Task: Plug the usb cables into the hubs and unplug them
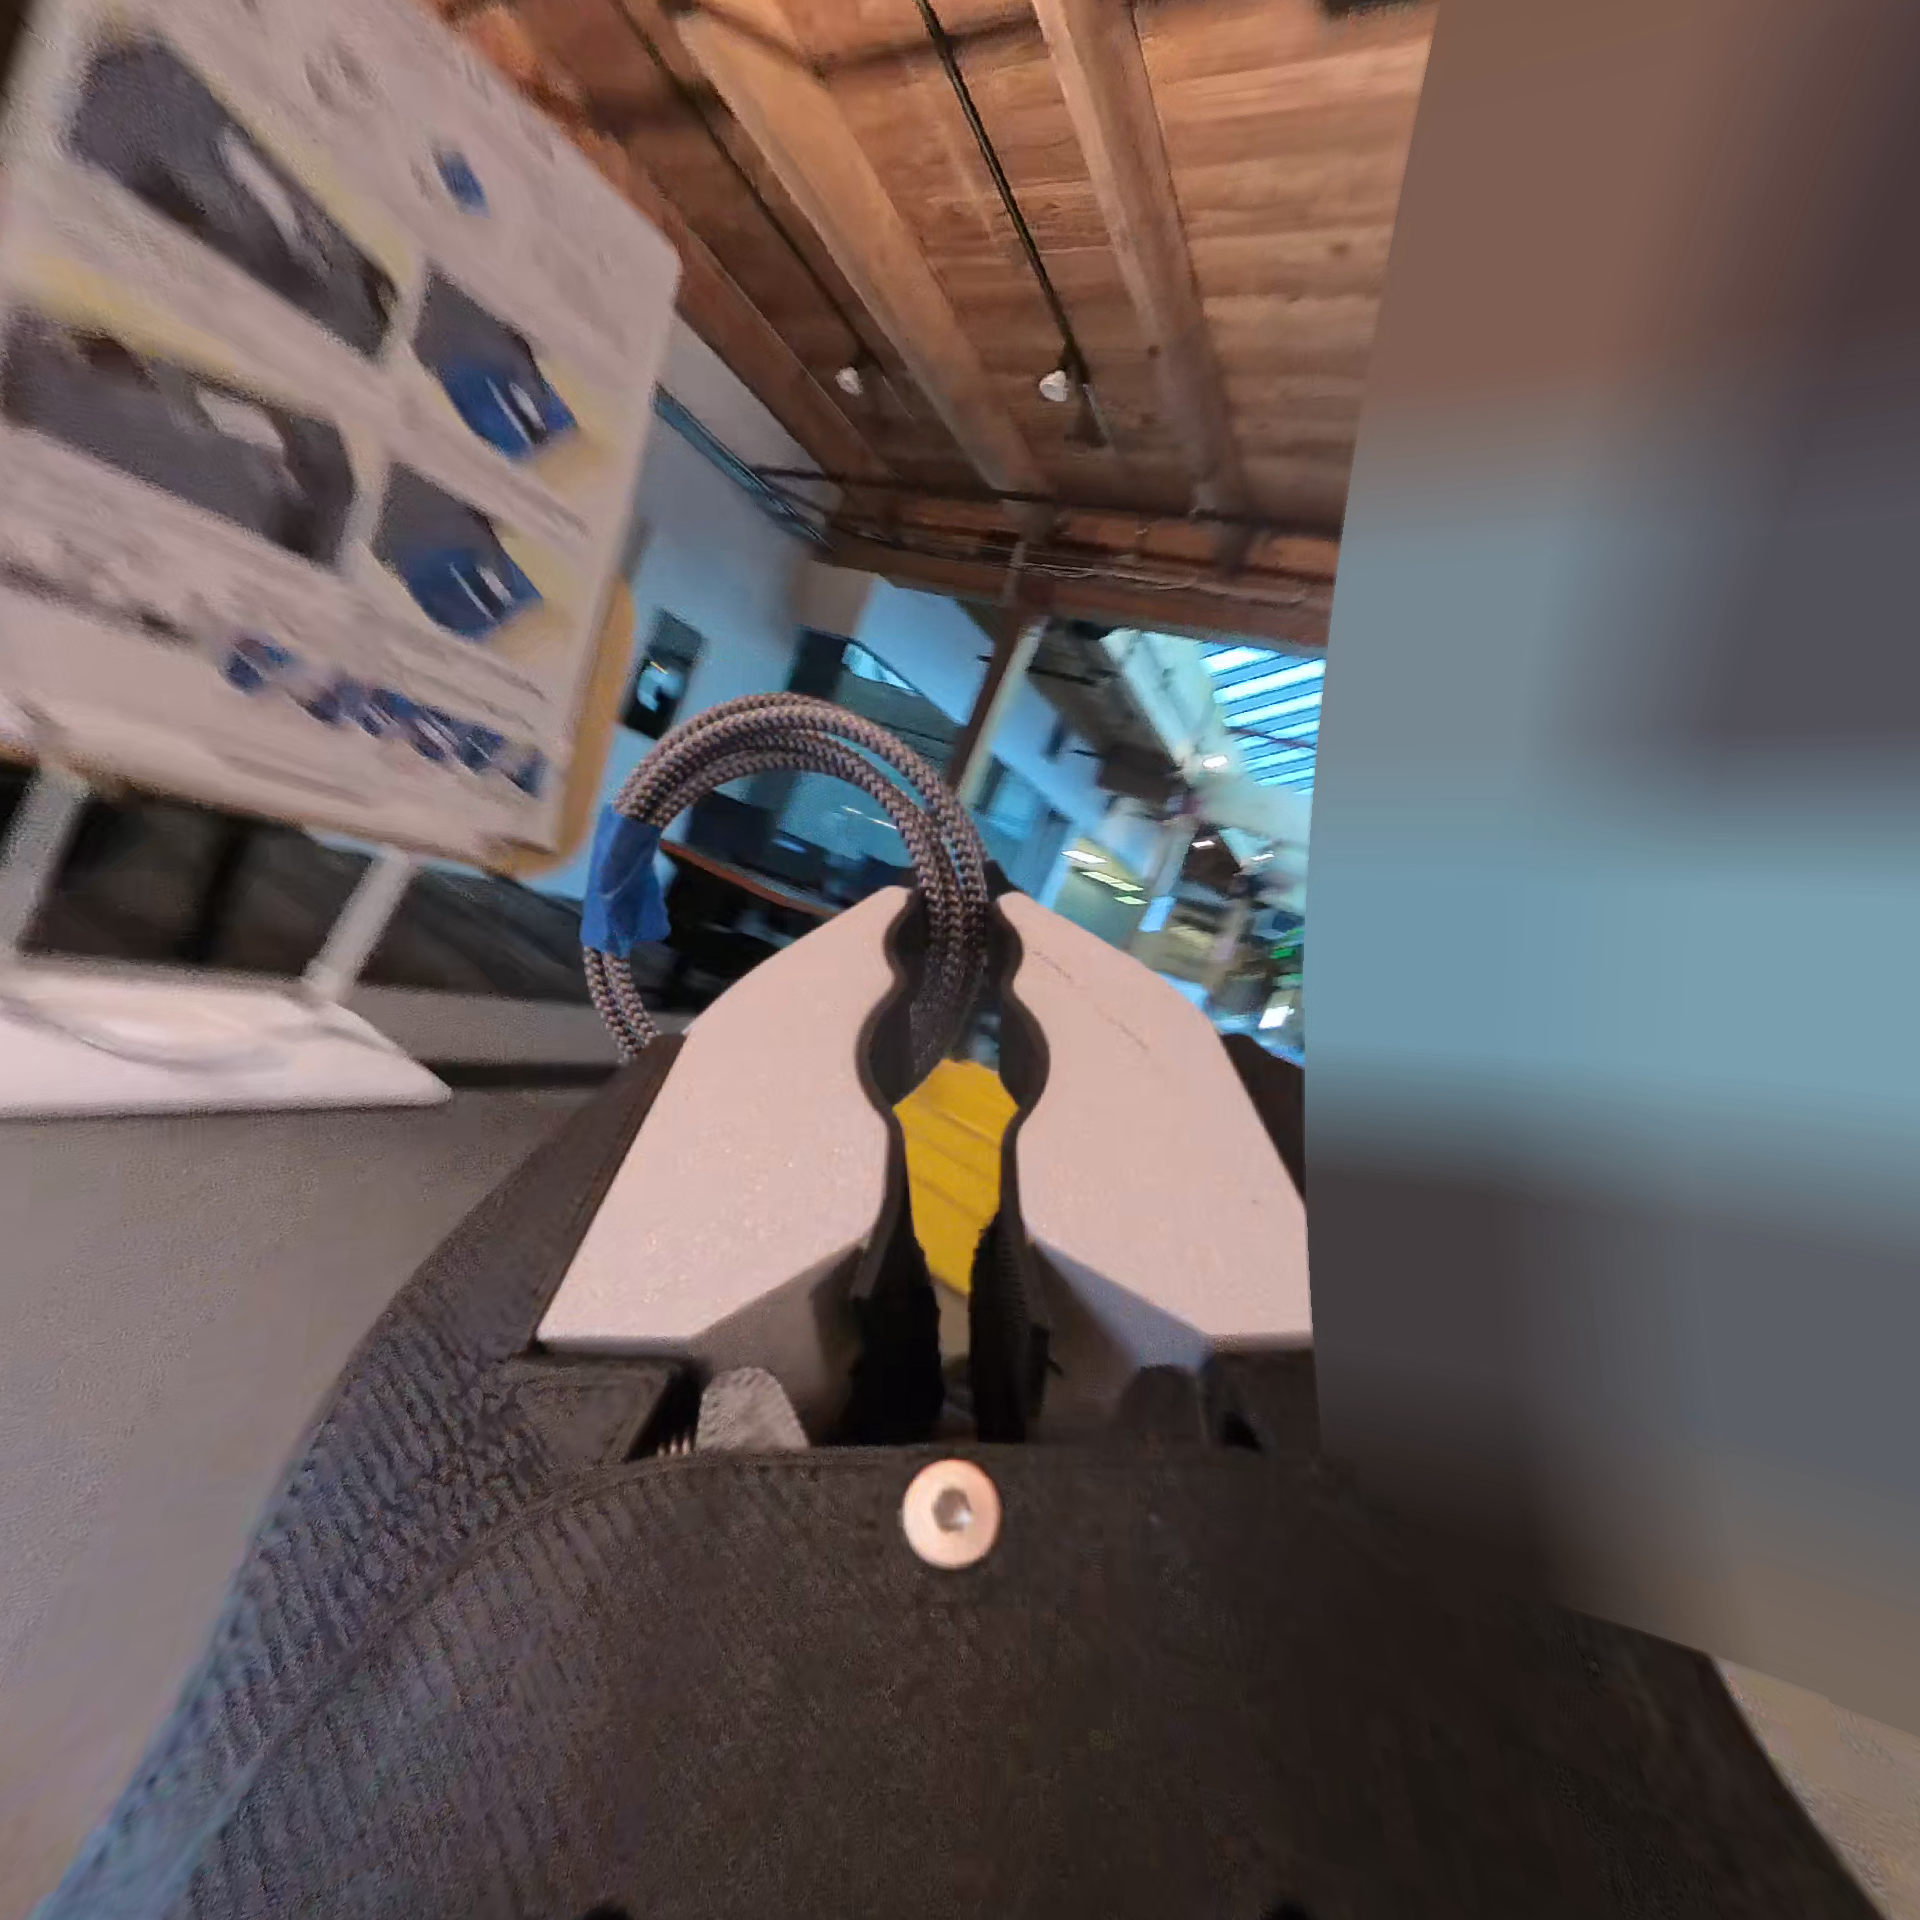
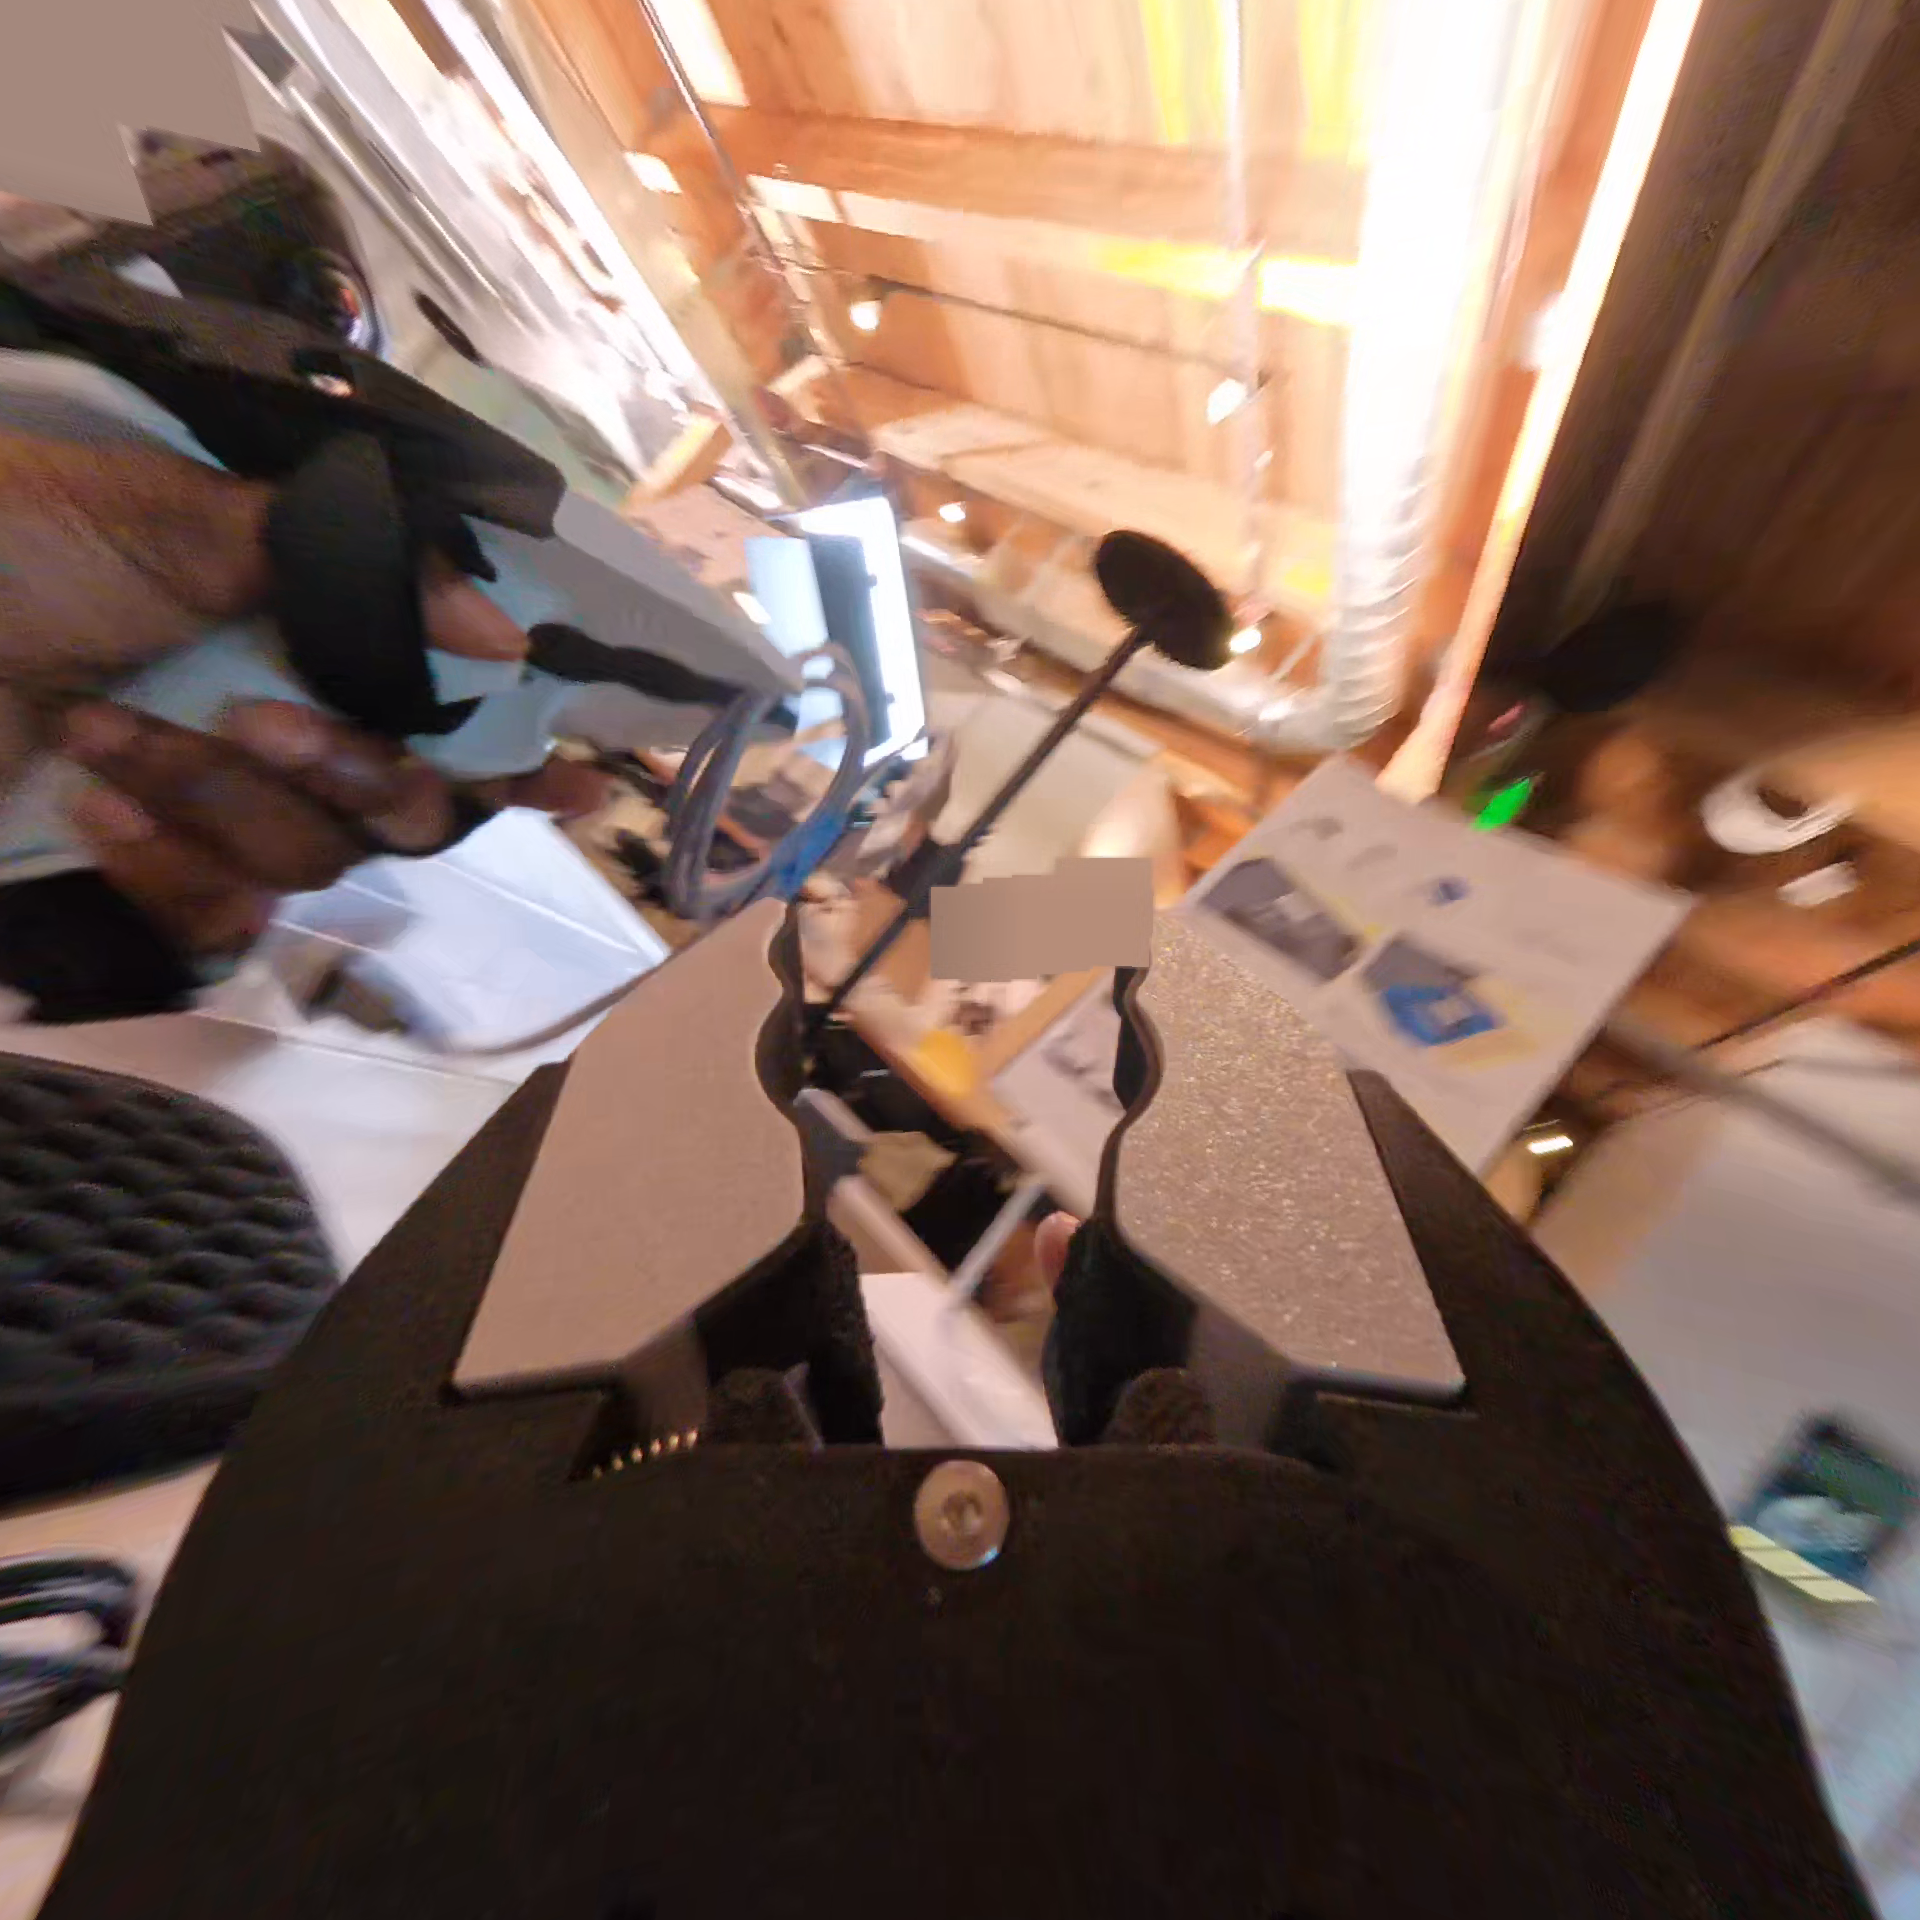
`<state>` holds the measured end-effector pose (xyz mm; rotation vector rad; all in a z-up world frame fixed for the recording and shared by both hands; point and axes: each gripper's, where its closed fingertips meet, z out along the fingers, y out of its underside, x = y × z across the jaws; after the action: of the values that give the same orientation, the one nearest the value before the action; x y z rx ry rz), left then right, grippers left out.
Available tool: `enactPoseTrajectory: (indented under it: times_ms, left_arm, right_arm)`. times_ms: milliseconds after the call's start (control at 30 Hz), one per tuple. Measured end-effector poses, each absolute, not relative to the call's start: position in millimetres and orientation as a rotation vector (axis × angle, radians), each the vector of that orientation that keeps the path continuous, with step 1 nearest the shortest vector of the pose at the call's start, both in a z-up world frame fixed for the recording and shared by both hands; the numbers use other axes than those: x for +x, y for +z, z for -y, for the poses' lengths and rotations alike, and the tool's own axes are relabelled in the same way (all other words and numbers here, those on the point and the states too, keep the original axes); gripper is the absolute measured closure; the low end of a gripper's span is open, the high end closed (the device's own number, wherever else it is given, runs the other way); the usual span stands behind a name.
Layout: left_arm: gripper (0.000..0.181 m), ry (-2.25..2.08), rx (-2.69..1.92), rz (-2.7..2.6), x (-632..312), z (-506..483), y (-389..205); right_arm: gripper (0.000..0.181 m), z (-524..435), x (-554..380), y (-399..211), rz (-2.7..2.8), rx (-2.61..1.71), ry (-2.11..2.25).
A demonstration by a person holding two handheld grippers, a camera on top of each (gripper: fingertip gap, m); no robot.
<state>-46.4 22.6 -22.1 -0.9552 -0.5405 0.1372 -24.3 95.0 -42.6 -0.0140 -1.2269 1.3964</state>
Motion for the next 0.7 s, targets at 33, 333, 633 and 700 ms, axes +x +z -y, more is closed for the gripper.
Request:
enactPoseTrajectory:
  times_ms: [33, 333, 633, 700]
  left_arm:
    - [0.17, 0.045, -0.94, 0.56, -43, -35, -28]
    - [0.17, -0.226, -0.947, 0.571, -26, -77, -46]
    - [0.17, -0.26, -0.959, 0.577, -25, -80, -48]
    - [0.17, -0.257, -0.972, 0.582, -26, -81, -50]
  right_arm:
    - [0.126, -96, -24, -38, 1.177, 0.02, 1.317]
    - [0.142, -105, -16, -45, 1.118, 0.193, 0.992]
    - [0.16, -106, -21, -51, 1.161, 0.179, 0.942]
    - [0.162, -107, -23, -52, 1.195, 0.158, 0.958]
